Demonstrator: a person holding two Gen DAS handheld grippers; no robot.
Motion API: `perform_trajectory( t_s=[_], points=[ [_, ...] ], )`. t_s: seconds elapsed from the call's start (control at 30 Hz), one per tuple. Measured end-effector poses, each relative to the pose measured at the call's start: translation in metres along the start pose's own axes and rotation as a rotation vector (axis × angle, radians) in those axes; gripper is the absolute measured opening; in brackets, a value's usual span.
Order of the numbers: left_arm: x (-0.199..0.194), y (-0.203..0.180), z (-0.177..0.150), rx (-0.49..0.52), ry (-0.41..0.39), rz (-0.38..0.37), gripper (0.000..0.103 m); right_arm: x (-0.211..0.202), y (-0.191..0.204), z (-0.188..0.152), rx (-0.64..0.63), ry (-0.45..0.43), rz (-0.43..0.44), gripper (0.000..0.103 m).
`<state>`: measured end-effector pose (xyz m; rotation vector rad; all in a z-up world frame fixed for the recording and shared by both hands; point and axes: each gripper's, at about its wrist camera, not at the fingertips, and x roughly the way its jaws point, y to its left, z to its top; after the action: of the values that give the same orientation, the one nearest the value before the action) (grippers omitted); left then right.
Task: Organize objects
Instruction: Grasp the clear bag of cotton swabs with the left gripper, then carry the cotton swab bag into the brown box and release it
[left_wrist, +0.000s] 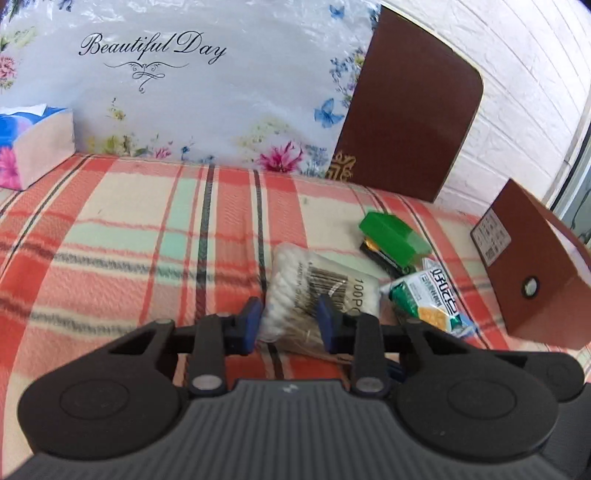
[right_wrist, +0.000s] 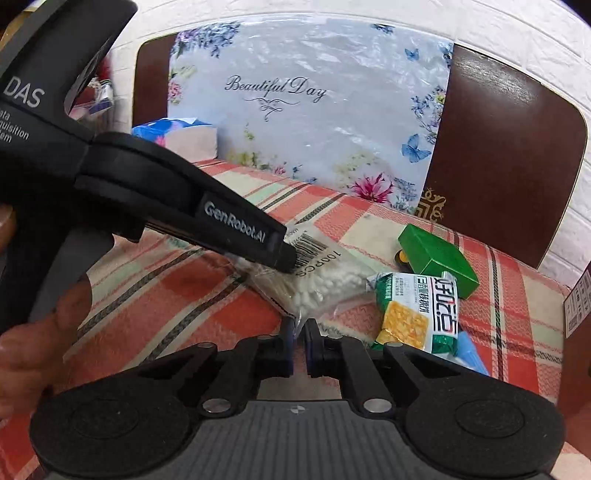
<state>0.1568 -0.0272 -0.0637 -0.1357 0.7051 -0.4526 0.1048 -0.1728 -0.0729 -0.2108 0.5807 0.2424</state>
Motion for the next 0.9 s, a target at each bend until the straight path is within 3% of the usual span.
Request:
perform_trajectory(
  t_s=[0.17,0.4,0.5,0.63,0.67,0.73,0.77,0.8,0.9],
  points=[
    [-0.027,-0.012,-0.034,-0.065,0.056,-0.09,0.035,-0.042,-0.02,-0.032,0.003,0.016,0.029,0.008],
    [-0.075,-0.067,-0.094,0.014,0.137,-0.226,0.035,-0.137,-0.022,-0.097,0.038,0.039,0.019,0.011],
    [-0.081,-0.092,-0.106,0.071,0.175,-0.261,0.036,-0.162,-0.028,-0.111,0.088,0.036,-0.007,0.025],
    [-0.08,-0.107,-0.106,0.107,0.192,-0.221,0.053,-0.163,-0.042,-0.113,0.186,0.047,-0.039,0.07],
    [-0.079,-0.106,-0.104,0.1,0.201,-0.218,0.053,-0.16,-0.045,-0.113,0.209,0.053,-0.031,0.072],
    [-0.074,-0.107,-0.102,0.104,0.216,-0.212,0.053,-0.15,-0.047,-0.11,0.225,0.053,-0.011,0.073],
    [-0.075,-0.109,-0.102,0.103,0.22,-0.21,0.045,-0.149,-0.046,-0.109,0.223,0.052,-0.002,0.07],
    [-0.075,-0.111,-0.102,0.101,0.234,-0.231,0.039,-0.149,-0.045,-0.108,0.218,0.048,0.022,0.052],
    [-0.088,-0.122,-0.103,0.132,0.235,-0.199,0.039,-0.151,-0.04,-0.103,0.217,0.037,0.006,0.045]
  ],
)
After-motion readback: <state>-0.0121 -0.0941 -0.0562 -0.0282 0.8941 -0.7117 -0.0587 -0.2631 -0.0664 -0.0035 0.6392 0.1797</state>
